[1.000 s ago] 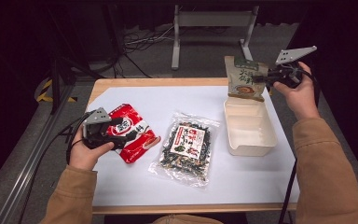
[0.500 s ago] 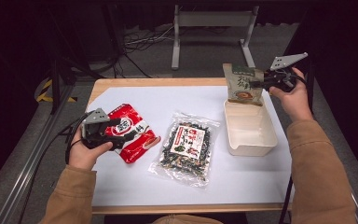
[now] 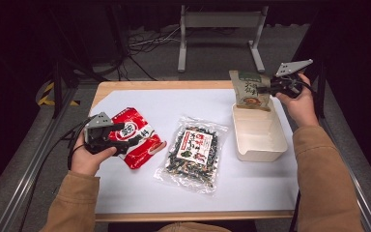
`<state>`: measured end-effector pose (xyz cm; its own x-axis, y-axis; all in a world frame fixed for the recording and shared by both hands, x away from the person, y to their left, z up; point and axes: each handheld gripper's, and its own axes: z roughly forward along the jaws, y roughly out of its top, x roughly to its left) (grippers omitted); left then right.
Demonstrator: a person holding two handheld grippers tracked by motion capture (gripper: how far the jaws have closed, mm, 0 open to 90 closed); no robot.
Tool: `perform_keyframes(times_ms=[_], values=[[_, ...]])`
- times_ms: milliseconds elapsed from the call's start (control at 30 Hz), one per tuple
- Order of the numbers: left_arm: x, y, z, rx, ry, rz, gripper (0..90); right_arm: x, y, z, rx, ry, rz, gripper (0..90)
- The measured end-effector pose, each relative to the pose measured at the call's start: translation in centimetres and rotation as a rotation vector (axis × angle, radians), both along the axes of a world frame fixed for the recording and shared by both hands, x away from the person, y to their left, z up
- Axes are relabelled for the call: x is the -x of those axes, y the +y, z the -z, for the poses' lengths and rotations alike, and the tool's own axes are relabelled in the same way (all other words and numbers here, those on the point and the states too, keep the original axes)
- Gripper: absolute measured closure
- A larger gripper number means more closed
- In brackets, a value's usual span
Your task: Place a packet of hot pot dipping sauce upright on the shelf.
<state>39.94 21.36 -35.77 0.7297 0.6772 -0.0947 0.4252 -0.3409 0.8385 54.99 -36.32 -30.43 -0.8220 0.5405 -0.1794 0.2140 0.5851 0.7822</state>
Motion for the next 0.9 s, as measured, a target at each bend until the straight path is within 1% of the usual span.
perform_keyframes(times_ms=[100, 200, 300, 400, 467, 533, 600, 733, 900], values=[[0.0, 0.0, 0.0, -0.002, 0.001, 0.001, 18.5, -0.2, 0.2, 0.3, 0.007, -0.006, -0.003, 89.3], [-0.1, 0.1, 0.0, -0.002, 0.002, 0.000, 18.4, -0.3, 0.4, 0.5, 0.005, -0.011, -0.005, 89.2], [-0.1, 0.1, 0.1, 0.000, 0.003, 0.001, 18.5, -0.4, 0.4, 0.8, -0.007, -0.014, -0.012, 89.0], [-0.1, 0.0, 0.1, 0.003, 0.009, 0.000, 18.4, -0.5, 0.5, 1.2, -0.003, -0.015, -0.014, 88.7], [-0.1, 0.1, 0.1, 0.006, 0.008, 0.000, 18.4, -0.6, 0.6, 1.5, -0.001, -0.011, -0.009, 88.7], [-0.1, 0.1, 0.1, 0.006, 0.004, -0.001, 18.5, -0.7, 0.5, 1.8, 0.010, 0.001, -0.004, 88.7], [-0.1, 0.1, 0.2, 0.008, 0.009, -0.003, 18.5, -0.7, 0.4, 2.2, 0.013, 0.011, 0.001, 88.7], [-0.1, 0.2, 0.2, 0.005, 0.011, -0.002, 18.5, -0.6, -0.2, 2.8, -0.021, 0.015, 0.022, 87.9], [-0.2, 0.2, 0.3, 0.010, 0.013, -0.004, 18.5, -0.2, -1.0, 2.8, -0.024, 0.013, 0.072, 85.8]])
